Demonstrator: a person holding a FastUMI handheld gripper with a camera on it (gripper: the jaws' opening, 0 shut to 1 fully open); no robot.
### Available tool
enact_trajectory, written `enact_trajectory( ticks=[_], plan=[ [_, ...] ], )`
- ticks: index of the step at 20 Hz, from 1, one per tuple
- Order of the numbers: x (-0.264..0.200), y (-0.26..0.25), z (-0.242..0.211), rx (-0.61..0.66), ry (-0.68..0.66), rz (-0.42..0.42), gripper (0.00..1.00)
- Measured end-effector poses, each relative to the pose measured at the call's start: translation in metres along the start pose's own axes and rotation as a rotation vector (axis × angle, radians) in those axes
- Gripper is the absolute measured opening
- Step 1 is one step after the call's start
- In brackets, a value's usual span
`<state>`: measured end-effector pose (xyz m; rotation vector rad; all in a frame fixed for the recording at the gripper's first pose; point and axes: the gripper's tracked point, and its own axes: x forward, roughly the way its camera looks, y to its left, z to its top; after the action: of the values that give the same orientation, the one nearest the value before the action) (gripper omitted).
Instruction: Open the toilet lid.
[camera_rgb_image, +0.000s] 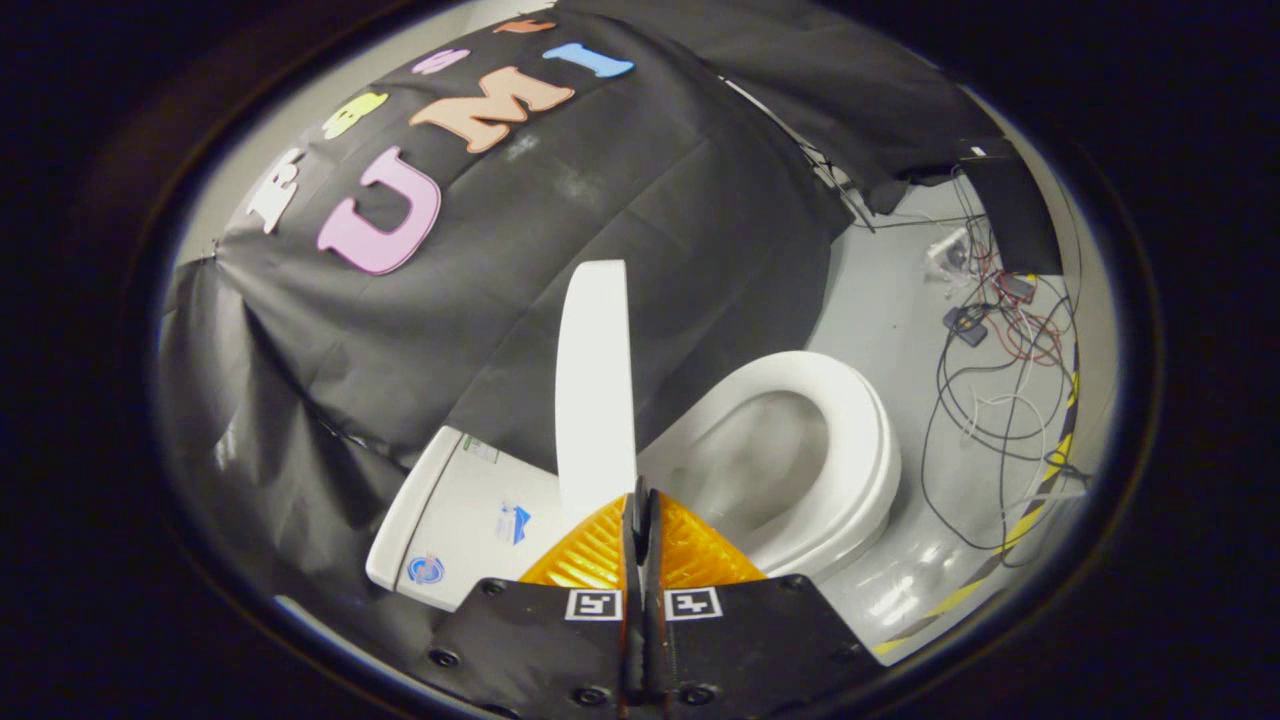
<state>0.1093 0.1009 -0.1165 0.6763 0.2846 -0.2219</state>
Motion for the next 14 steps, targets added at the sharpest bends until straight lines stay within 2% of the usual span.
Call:
enact_trajectory(
  ticks=[8,14],
  plan=[
    [-0.005,0.021,0.001,-0.132,-0.013,0.008,0.01],
    [-0.008,0.041,-0.001,-0.170,-0.026,0.005,0.02]
  ],
)
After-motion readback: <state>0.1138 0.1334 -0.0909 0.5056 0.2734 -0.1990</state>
